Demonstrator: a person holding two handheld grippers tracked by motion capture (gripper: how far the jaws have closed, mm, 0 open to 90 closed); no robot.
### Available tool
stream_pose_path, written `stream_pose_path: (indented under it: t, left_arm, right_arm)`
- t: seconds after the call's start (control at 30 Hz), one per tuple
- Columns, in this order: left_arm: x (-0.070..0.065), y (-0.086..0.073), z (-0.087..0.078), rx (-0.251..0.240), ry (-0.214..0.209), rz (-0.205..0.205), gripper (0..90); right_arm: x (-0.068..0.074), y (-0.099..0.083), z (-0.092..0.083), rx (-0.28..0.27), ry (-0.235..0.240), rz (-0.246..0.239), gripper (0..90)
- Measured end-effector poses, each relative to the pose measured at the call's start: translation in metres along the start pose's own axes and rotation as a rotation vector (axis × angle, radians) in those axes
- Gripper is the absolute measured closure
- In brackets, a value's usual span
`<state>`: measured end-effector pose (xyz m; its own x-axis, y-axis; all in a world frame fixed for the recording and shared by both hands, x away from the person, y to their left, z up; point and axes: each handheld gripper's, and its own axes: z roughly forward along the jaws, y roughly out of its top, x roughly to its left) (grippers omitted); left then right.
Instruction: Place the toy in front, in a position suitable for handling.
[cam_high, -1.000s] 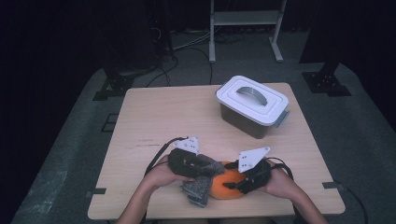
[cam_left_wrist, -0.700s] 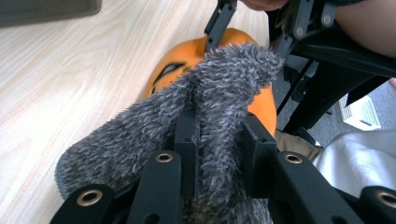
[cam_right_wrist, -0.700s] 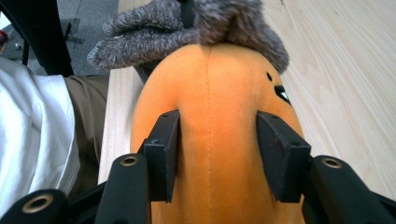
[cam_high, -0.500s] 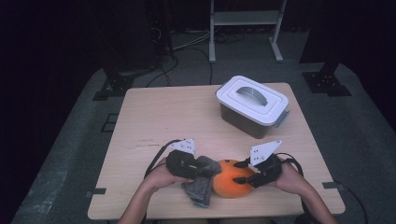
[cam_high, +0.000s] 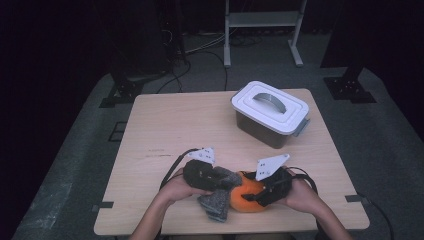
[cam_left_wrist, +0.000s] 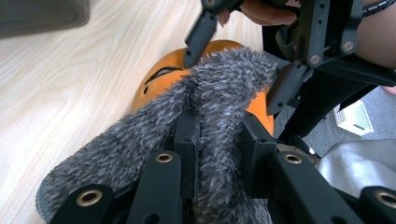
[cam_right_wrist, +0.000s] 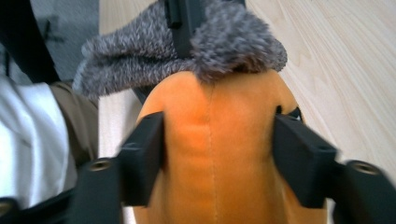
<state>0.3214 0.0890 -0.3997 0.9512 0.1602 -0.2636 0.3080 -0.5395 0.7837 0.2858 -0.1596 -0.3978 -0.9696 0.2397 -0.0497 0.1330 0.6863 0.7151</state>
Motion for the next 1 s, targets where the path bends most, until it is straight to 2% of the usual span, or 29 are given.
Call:
stream_pose_path:
  t: [0.03, 0.07, 0.1, 0.13, 0.17, 0.23, 0.27, 0.33, 0.37, 0.4, 0.47, 0.53, 0.63, 0.67, 0.73, 0.8, 0.9, 1.0]
  left_arm:
    - [0.001, -0.001, -0.001, 0.006, 0.002, 0.001, 71.7]
    - [0.001, -0.002, -0.002, 0.003, 0.006, -0.004, 71.7]
    - [0.002, -0.003, -0.006, -0.001, 0.013, -0.005, 71.7]
    - [0.002, -0.003, -0.009, -0.012, 0.014, -0.009, 71.8]
    - [0.003, -0.003, -0.012, -0.015, 0.019, -0.011, 71.7]
    - [0.003, -0.002, -0.014, -0.011, 0.029, -0.010, 71.7]
    - [0.004, -0.002, -0.018, -0.009, 0.042, -0.008, 71.7]
    - [0.007, -0.001, -0.032, -0.028, 0.069, -0.018, 71.8]
    - [0.007, -0.001, -0.032, -0.028, 0.069, -0.018, 71.8]
    - [0.007, 0.001, -0.040, -0.043, 0.080, -0.022, 71.8]
    - [0.005, 0.006, -0.060, -0.074, 0.102, -0.004, 71.8]
    - [0.003, 0.009, -0.065, -0.082, 0.107, 0.002, 71.8]
    - [0.001, 0.010, -0.064, -0.055, 0.115, 0.013, 71.8]
    - [0.003, 0.006, -0.058, -0.036, 0.100, 0.007, 71.8]
    - [0.004, 0.003, -0.055, -0.048, 0.087, -0.003, 71.8]
    - [0.005, 0.001, -0.051, -0.063, 0.074, -0.009, 71.7]
    - [0.004, 0.003, -0.048, -0.061, 0.075, -0.002, 71.7]
    - [0.003, 0.007, -0.045, -0.063, 0.070, 0.003, 71.7]
  right_arm:
    - [0.000, 0.000, 0.000, 0.000, 0.000, 0.000, 41.4]
    - [0.003, 0.000, 0.002, -0.004, -0.019, -0.056, 56.3]
    - [0.003, 0.000, 0.001, -0.019, -0.028, -0.087, 60.9]
    - [0.003, 0.000, 0.001, -0.032, -0.025, -0.081, 63.4]
    - [-0.001, 0.001, 0.001, -0.058, -0.005, -0.084, 64.4]
    - [-0.004, 0.002, 0.003, -0.077, 0.007, -0.083, 64.6]
    - [-0.011, 0.006, 0.007, -0.112, 0.042, -0.065, 64.6]
    - [-0.018, 0.011, 0.012, -0.133, 0.070, -0.061, 64.6]
    - [-0.022, 0.015, 0.015, -0.150, 0.085, -0.053, 64.6]
    - [-0.026, 0.018, 0.018, -0.179, 0.103, -0.048, 64.6]
    - [-0.031, 0.024, 0.023, -0.229, 0.141, -0.038, 64.4]
    - [-0.034, 0.029, 0.030, -0.271, 0.182, -0.033, 64.0]
    - [-0.035, 0.030, 0.037, -0.280, 0.207, -0.038, 62.6]
    - [-0.034, 0.027, 0.044, -0.258, 0.229, -0.058, 62.0]
    - [-0.033, 0.025, 0.044, -0.255, 0.232, -0.067, 62.0]
    - [-0.028, 0.018, 0.037, -0.218, 0.207, -0.119, 61.9]
    - [-0.029, 0.011, 0.032, -0.218, 0.205, -0.135, 61.9]
    - [-0.035, -0.003, 0.024, -0.233, 0.198, -0.111, 61.8]
